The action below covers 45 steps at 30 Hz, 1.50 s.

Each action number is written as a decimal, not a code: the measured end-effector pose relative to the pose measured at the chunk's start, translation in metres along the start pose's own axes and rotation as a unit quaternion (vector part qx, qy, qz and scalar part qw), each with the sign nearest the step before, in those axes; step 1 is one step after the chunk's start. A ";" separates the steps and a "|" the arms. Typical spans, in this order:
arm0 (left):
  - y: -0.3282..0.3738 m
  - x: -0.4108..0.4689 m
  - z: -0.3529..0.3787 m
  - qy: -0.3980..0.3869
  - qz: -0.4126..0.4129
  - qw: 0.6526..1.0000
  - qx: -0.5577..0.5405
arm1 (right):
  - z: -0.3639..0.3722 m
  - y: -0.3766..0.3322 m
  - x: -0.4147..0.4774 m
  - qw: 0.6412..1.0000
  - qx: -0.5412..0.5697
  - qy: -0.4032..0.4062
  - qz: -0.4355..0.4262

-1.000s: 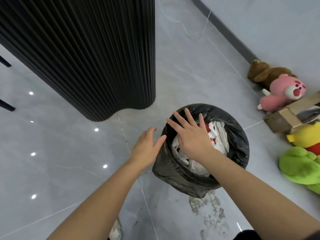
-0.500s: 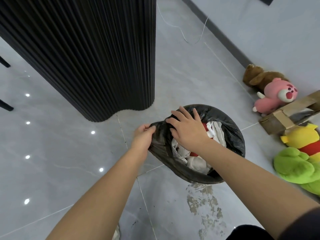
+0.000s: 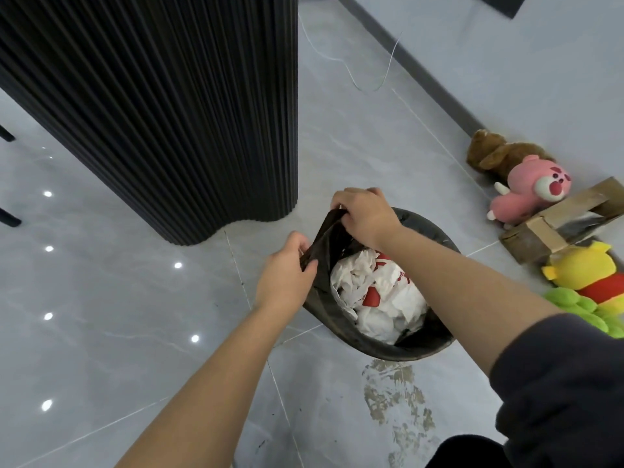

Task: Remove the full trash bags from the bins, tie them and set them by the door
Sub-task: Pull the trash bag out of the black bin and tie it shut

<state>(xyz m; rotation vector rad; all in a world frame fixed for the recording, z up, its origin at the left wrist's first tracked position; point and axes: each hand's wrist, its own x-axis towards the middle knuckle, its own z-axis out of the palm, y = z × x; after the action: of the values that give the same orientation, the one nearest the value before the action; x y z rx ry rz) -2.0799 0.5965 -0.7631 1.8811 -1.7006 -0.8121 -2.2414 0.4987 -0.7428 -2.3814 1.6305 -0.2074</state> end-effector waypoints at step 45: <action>0.052 -0.009 -0.022 -0.182 -0.010 0.983 0.009 | -0.092 0.082 -0.117 0.816 0.474 -0.024 0.330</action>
<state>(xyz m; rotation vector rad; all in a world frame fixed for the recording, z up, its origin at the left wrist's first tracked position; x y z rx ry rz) -2.1023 0.5980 -0.7101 1.8474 -1.9070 -1.2130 -2.3813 0.5677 -0.6748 -1.0166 1.6475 -0.6294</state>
